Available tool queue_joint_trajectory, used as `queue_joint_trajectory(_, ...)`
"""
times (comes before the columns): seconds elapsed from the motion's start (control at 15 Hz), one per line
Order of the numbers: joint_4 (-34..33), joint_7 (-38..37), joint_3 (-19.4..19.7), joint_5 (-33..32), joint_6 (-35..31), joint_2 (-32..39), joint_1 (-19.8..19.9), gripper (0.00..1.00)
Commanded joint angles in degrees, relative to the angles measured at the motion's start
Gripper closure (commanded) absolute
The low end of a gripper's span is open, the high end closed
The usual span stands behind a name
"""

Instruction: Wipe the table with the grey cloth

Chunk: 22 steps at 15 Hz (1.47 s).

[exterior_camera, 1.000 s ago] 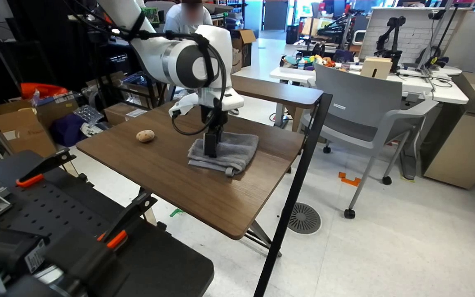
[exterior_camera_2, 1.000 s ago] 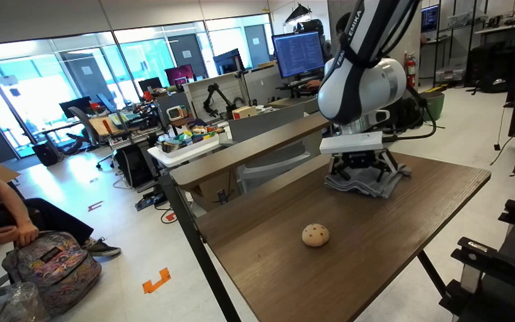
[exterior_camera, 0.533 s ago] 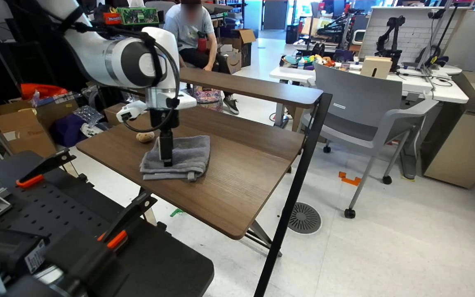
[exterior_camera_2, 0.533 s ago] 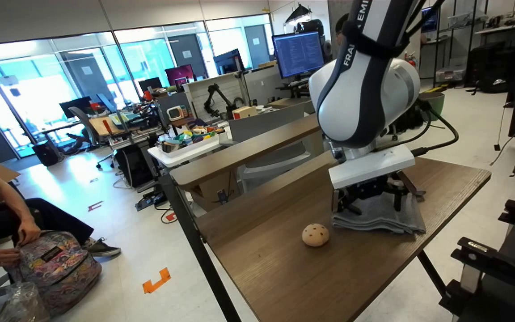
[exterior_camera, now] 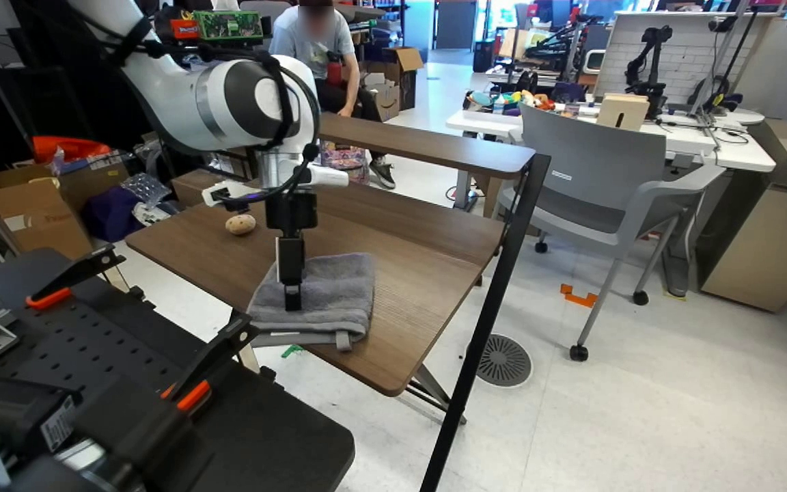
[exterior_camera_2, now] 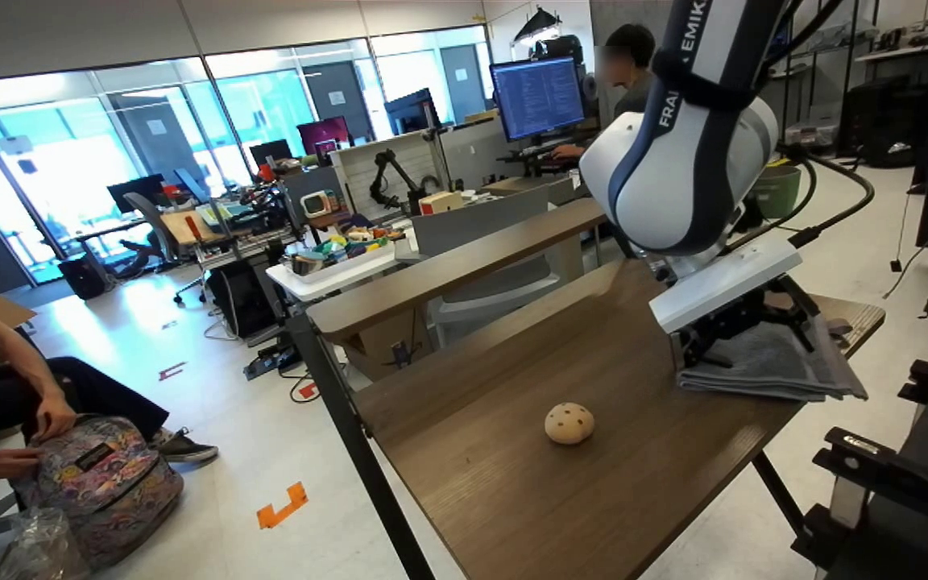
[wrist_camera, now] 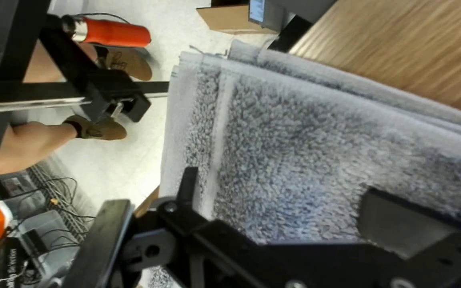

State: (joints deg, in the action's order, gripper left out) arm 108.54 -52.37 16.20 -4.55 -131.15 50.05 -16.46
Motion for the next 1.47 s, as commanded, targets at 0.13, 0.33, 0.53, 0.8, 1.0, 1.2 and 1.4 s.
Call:
queue_joint_trajectory(0.13, -9.2, -9.4, 3.4, -0.8, 2.6, 8.9, 5.5, 0.0)
queue_joint_trajectory(0.33, -14.0, -14.9, 3.0, 0.5, -2.2, 12.2, 8.8, 0.0)
queue_joint_trajectory(0.53, -20.5, -20.4, 3.0, 1.2, -6.0, 16.2, 11.6, 0.0)
queue_joint_trajectory(0.8, -29.0, -27.9, 1.9, 3.4, -6.7, 19.9, 15.4, 0.0)
queue_joint_trajectory(1.0, -34.3, -32.0, 0.1, 5.7, -7.7, 22.1, 16.9, 0.0)
queue_joint_trajectory(1.2, -38.7, -33.1, -3.0, 8.6, -9.2, 23.6, 18.2, 0.0)
queue_joint_trajectory(1.4, -40.8, -31.5, -7.3, 11.8, -12.4, 23.8, 18.9, 0.0)
